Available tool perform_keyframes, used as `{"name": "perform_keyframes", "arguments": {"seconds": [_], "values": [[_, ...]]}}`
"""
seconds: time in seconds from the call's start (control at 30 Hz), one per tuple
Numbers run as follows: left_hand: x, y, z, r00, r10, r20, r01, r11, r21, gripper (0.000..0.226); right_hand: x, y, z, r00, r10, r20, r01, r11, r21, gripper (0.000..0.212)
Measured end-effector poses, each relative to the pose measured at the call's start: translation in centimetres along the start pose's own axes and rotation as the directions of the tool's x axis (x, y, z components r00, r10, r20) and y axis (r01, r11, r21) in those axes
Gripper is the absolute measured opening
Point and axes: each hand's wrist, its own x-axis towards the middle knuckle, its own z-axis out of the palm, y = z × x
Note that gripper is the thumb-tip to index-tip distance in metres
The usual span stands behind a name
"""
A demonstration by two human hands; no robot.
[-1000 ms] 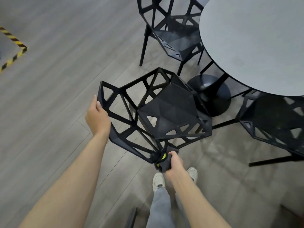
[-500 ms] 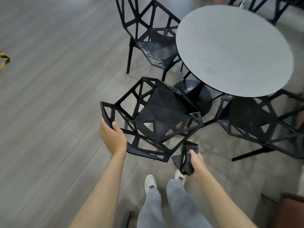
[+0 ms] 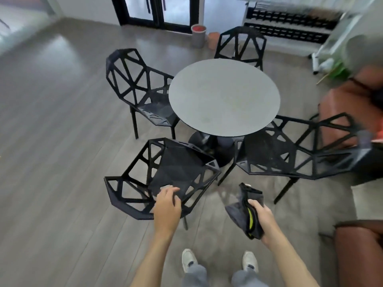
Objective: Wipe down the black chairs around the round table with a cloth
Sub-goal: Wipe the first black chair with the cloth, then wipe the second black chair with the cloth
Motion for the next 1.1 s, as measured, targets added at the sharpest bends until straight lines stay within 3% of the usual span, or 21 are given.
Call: {"name": "perform_keyframes", "arguments": {"seconds": [0.1,0.27,0.4,0.6,0.67,0.77,0.8,0.87,1.0,1.1], "values": [[-0.8,4.9,2.2,0.983,0.136,0.121,-0.141,0.989,0.039,0.023,-0.1,-1.0,-4.5,0.999,-0.037,-0.037,0.038,0.999,0.031,0.019],[-3.0,12.0,7.7,0.951,0.165,0.261,-0.194,0.977,0.091,0.023,2.6,-1.7,-14.5,0.993,-0.119,-0.007,0.119,0.993,-0.014,0.04],[-6.6,17.5,13.4,0.937,0.166,0.306,-0.202,0.975,0.09,0.02,2.9,-3.9,-22.7,0.99,-0.142,0.004,0.142,0.99,-0.021,0.022],[-11.4,27.0,22.4,0.921,0.151,0.36,-0.188,0.98,0.07,0.016,4.9,-6.6,-34.6,0.979,-0.195,-0.061,0.197,0.98,0.04,0.026],[-12.1,30.3,24.7,0.91,0.158,0.384,-0.199,0.977,0.071,0.017,5.3,-7.3,-37.7,0.98,-0.189,-0.064,0.194,0.977,0.084,0.037],[-12.4,34.8,27.4,0.89,0.18,0.419,-0.247,0.963,0.111,0.023,7.0,-7.7,-41.5,0.977,-0.2,-0.071,0.209,0.968,0.138,0.08],[-12.2,35.9,28.3,0.885,0.192,0.425,-0.264,0.958,0.116,0.023,7.7,-7.7,-42.5,0.976,-0.205,-0.068,0.213,0.966,0.146,0.086],[-11.6,38.1,30.0,0.872,0.207,0.444,-0.298,0.944,0.144,0.023,8.3,-8.4,-43.9,0.975,-0.21,-0.08,0.22,0.964,0.152,0.075],[-9.5,41.1,33.5,0.869,0.222,0.443,-0.307,0.943,0.13,0.021,8.9,-11.1,-45.3,0.966,-0.232,-0.118,0.246,0.961,0.128,0.029],[-7.3,43.0,36.3,0.871,0.216,0.442,-0.288,0.952,0.103,0.021,11.3,-13.7,-46.2,0.96,-0.252,-0.124,0.266,0.957,0.113,0.018]]}}
